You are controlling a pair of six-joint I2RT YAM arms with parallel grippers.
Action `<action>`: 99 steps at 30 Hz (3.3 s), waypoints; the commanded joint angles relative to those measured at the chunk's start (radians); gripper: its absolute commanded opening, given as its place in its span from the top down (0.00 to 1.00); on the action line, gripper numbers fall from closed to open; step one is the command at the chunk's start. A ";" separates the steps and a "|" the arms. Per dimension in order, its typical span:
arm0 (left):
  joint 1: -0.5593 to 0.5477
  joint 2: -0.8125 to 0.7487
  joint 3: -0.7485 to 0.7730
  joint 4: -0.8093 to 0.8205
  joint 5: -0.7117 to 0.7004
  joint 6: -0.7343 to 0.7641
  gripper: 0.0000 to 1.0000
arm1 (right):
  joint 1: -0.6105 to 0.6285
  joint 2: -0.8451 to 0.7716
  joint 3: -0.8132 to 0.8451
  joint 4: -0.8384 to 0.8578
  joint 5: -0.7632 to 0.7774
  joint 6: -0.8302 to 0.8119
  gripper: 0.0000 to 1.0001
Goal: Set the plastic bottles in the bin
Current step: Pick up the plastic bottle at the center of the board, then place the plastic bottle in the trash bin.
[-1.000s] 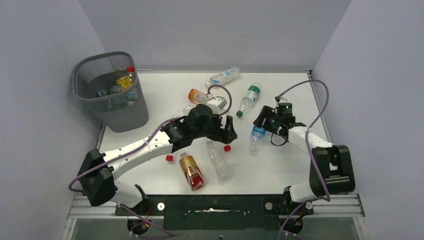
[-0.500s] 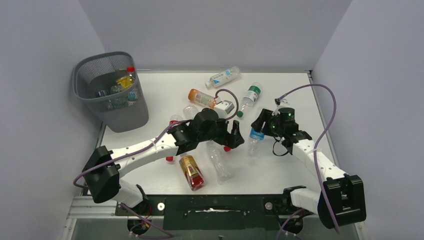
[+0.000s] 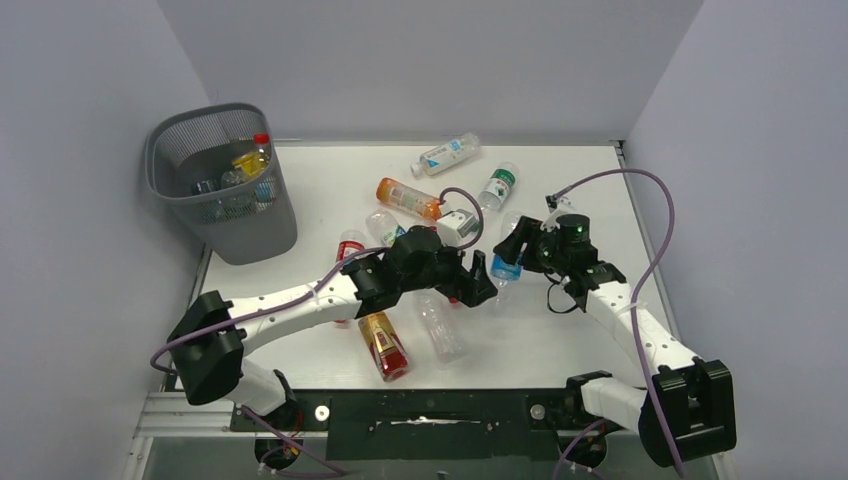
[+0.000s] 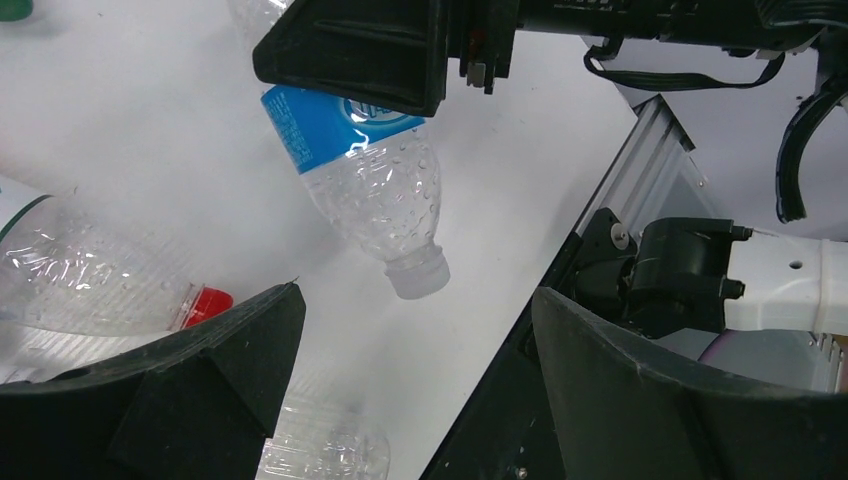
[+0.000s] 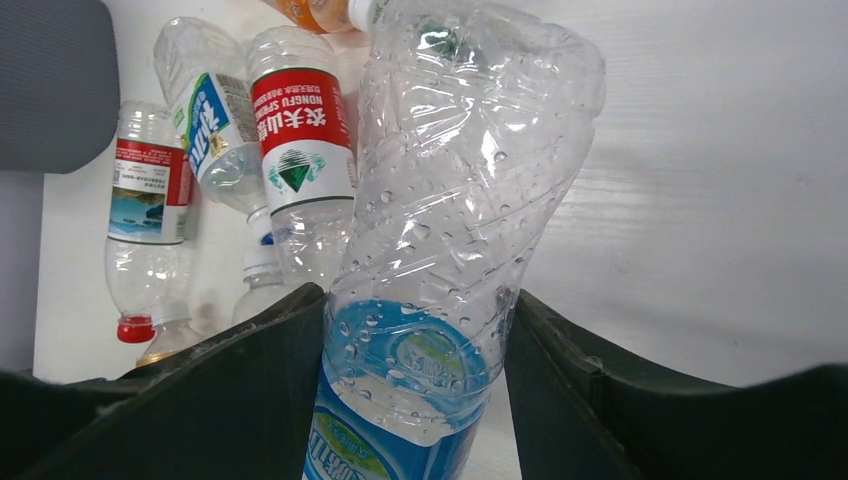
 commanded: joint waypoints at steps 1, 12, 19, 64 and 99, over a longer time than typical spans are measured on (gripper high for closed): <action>-0.013 0.015 0.007 0.073 -0.006 0.022 0.15 | 0.016 -0.039 0.067 0.049 -0.073 0.035 0.41; -0.026 0.036 0.010 0.096 -0.037 0.046 0.15 | 0.059 -0.075 0.101 0.066 -0.125 0.096 0.40; -0.027 0.038 0.005 0.126 -0.074 0.038 0.15 | 0.092 -0.085 0.106 0.071 -0.117 0.113 0.40; 0.081 -0.007 0.055 0.026 -0.225 0.110 0.51 | 0.073 -0.171 0.235 -0.118 -0.040 0.060 0.01; 1.182 -0.140 0.532 -0.266 -0.224 0.182 0.48 | 0.067 -0.127 0.074 0.013 -0.119 0.108 0.01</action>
